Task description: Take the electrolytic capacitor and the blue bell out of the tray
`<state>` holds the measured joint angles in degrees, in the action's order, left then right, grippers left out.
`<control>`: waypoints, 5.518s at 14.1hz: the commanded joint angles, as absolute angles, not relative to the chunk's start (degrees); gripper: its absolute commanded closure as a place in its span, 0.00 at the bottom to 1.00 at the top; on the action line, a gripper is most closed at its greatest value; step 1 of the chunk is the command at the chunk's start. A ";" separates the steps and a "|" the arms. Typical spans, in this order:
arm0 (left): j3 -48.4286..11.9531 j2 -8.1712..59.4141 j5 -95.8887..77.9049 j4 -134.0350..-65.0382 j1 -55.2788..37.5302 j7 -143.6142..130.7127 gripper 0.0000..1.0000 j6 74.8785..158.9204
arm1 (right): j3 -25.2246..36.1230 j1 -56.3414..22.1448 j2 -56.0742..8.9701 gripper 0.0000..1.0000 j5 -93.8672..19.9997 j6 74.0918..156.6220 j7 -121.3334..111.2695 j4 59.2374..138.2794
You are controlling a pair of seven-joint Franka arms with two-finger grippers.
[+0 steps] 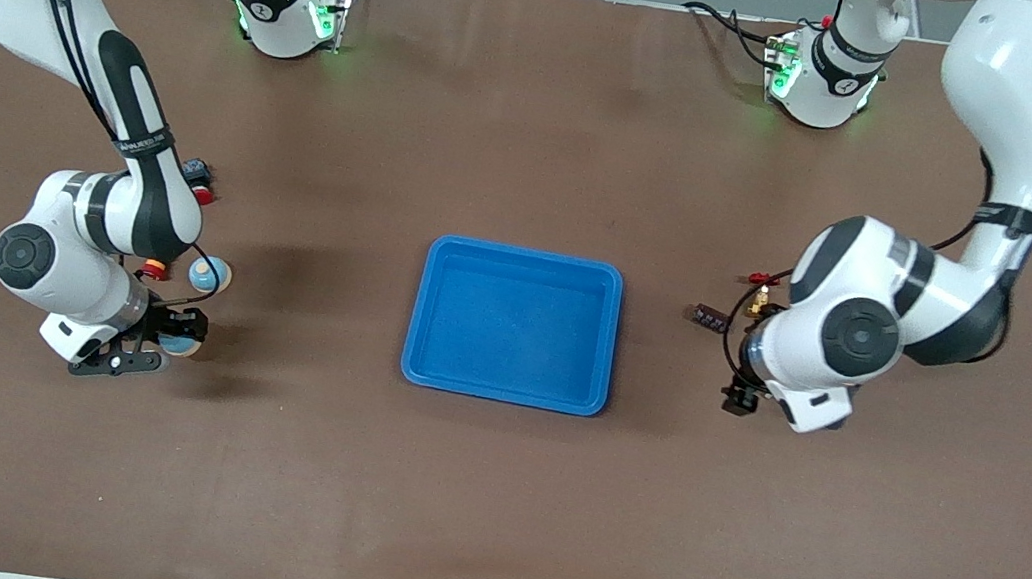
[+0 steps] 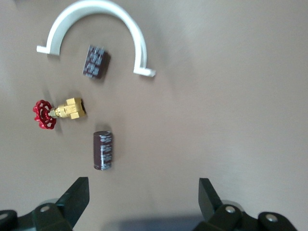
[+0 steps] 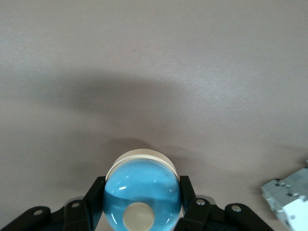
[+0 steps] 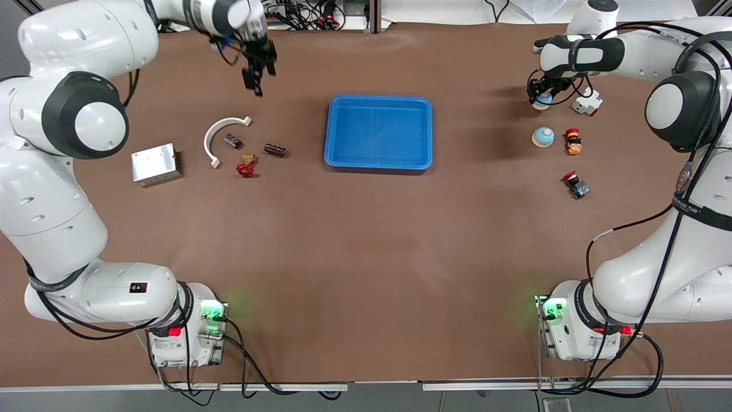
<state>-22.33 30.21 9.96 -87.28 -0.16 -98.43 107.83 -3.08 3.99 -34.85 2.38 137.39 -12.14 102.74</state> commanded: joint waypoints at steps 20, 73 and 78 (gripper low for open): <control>-16.81 6.95 3.35 -82.79 9.86 -36.68 0.00 93.35 | -4.13 6.24 -37.53 1.00 1.58 145.37 -15.82 104.68; -6.50 -5.98 1.93 -91.85 3.51 -5.36 0.00 88.95 | 0.00 3.43 -6.15 0.00 -4.39 88.34 2.21 84.29; -6.33 -5.89 2.02 -91.50 3.69 -5.89 0.00 88.07 | 1.32 3.43 -6.15 0.00 -4.22 87.63 0.71 84.20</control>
